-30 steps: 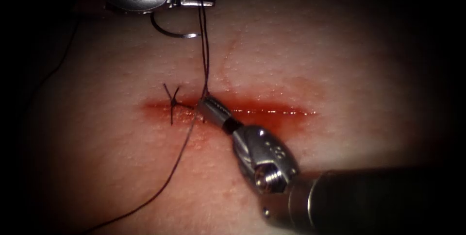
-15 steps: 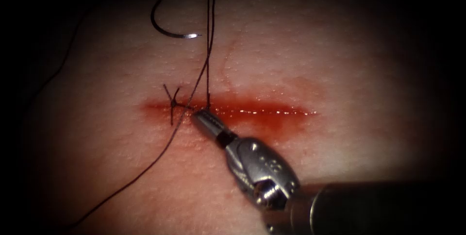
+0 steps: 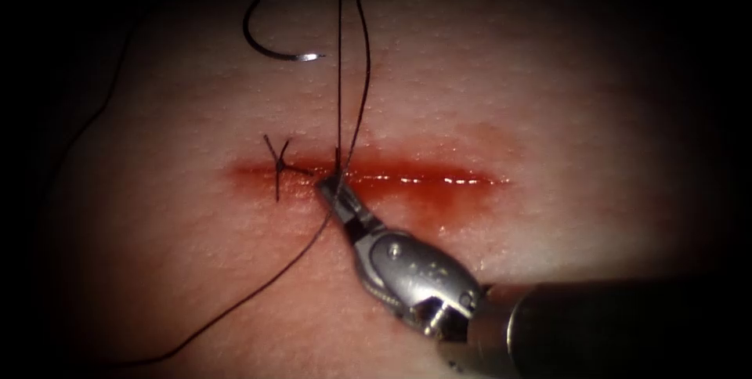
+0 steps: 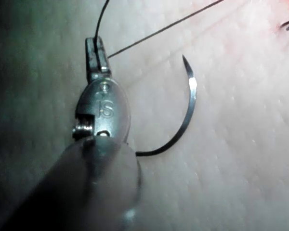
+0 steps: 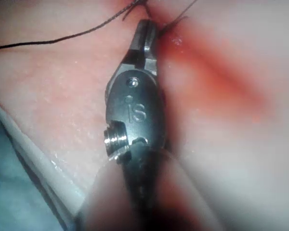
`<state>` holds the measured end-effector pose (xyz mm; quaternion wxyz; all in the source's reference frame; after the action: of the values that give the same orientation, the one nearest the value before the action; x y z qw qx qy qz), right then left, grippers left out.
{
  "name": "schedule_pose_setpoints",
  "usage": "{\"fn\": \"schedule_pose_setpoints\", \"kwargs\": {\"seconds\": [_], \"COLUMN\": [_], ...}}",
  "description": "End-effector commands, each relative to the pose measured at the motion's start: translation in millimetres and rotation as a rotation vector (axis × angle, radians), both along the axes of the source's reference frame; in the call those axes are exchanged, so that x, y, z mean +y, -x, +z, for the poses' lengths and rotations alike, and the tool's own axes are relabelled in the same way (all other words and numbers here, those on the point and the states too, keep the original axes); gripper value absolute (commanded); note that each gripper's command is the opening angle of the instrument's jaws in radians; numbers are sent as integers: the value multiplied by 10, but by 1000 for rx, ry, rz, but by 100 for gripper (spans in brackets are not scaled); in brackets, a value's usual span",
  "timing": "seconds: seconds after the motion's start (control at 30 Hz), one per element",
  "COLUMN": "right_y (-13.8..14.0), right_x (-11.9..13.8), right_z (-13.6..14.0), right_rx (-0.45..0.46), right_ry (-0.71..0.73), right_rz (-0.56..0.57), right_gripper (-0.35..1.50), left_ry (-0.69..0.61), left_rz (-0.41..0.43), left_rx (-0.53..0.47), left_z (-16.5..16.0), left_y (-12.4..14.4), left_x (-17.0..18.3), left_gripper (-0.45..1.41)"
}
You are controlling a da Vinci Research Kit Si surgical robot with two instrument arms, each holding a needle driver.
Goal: Wound Closure
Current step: Pull the right gripper down and the left gripper up to secure the suture, then cut the suture with the right end-effector.
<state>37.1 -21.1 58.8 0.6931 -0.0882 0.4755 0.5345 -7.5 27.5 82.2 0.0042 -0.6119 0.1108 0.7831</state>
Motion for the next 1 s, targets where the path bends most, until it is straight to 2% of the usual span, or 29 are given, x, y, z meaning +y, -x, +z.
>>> {"fn": "schedule_pose_setpoints", "kwargs": {"seconds": [0.03,0.2,0.23,0.27,0.4,0.43,0.53,0.6,0.67,0.73,0.83,1.0], "right_y": [-6,-3,-2,-1,12,17,25,28,32,33,34,37], "right_x": [-2,4,7,9,16,18,22,24,31,37,53,68], "right_z": [5,3,1,0,-10,-13,-17,-18,-16,-15,-9,-4], "right_rx": [-1,28,34,35,51,57,69,72,86,94,84,81], "right_ry": [-2,41,42,40,8,0,-14,-22,-47,-65,-97,-113], "right_rz": [-4,22,22,21,15,15,14,13,-5,-8,-25,-32], "right_gripper": [-35,-35,22,32,36,42,84,91,110,116,116,110], "left_ry": [3,-27,-46,-48,-91,-104,-118,-125,-136,-140,-149,-160], "left_rz": [5,51,70,81,121,131,141,148,156,159,170,187], "left_rx": [-6,-81,-114,-119,-156,-173,-190,-201,-214,-218,-226,-230], "left_z": [3,-14,-22,-26,-57,-70,-95,-109,-133,-144,-175,-203], "left_y": [4,-1,-2,-2,-6,-8,-11,-13,-15,-16,-18,-19], "left_x": [5,-13,-20,-23,-42,-45,-50,-52,-59,-63,-75,-84], "left_gripper": [-45,-45,-45,-45,-45,-45,-45,-45,-45,-45,-45,-45]}}
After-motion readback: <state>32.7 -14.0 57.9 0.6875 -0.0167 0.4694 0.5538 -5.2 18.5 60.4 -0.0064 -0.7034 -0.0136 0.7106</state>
